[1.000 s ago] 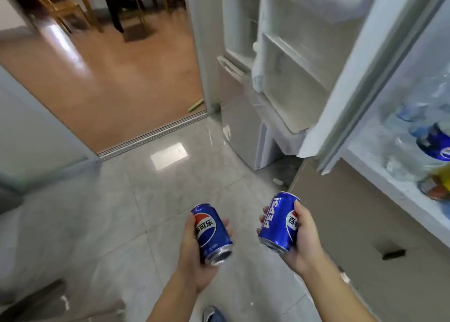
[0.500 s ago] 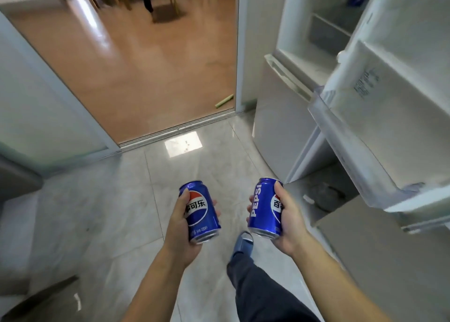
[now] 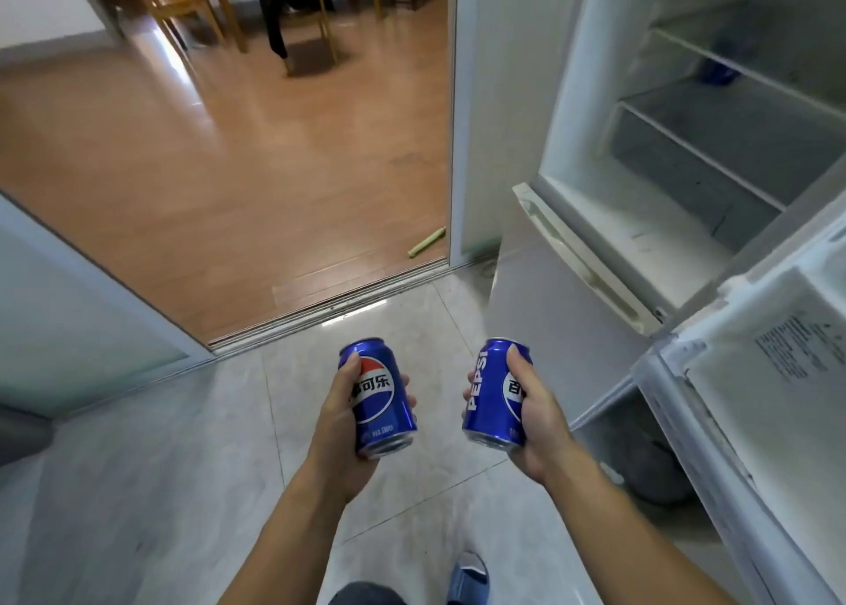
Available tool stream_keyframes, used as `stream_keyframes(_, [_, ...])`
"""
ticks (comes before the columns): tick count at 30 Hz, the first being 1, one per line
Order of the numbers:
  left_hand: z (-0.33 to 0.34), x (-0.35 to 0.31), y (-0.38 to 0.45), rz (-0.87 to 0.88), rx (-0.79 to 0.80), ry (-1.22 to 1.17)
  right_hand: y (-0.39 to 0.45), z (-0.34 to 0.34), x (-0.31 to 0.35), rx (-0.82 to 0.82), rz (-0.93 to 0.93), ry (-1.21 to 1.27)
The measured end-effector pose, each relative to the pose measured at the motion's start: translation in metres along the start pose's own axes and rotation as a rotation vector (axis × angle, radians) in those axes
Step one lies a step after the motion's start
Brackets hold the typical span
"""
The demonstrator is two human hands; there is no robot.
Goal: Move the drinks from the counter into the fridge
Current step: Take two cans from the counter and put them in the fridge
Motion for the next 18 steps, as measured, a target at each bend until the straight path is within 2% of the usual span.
stream_keyframes(9, [0.075,-0.047,0.14,-0.136,0.075,0.15,0.099,0.011,0.07,-0.19,-0.088,0.043])
stream_keyframes(18, [0.198,-0.127,0.255,-0.223,0.345,0.329,0.148,0.043,0.169,-0.42,-0.315,0.223])
Point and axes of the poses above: each hand's wrist, its own y-axis towards the middle knuckle, its own z-axis out of the palm, x = y × z, the point moved 5 cm from there along y, towards the middle knuckle, and after that the axes turned 6 degrees about -x, right-handed, at the moved point
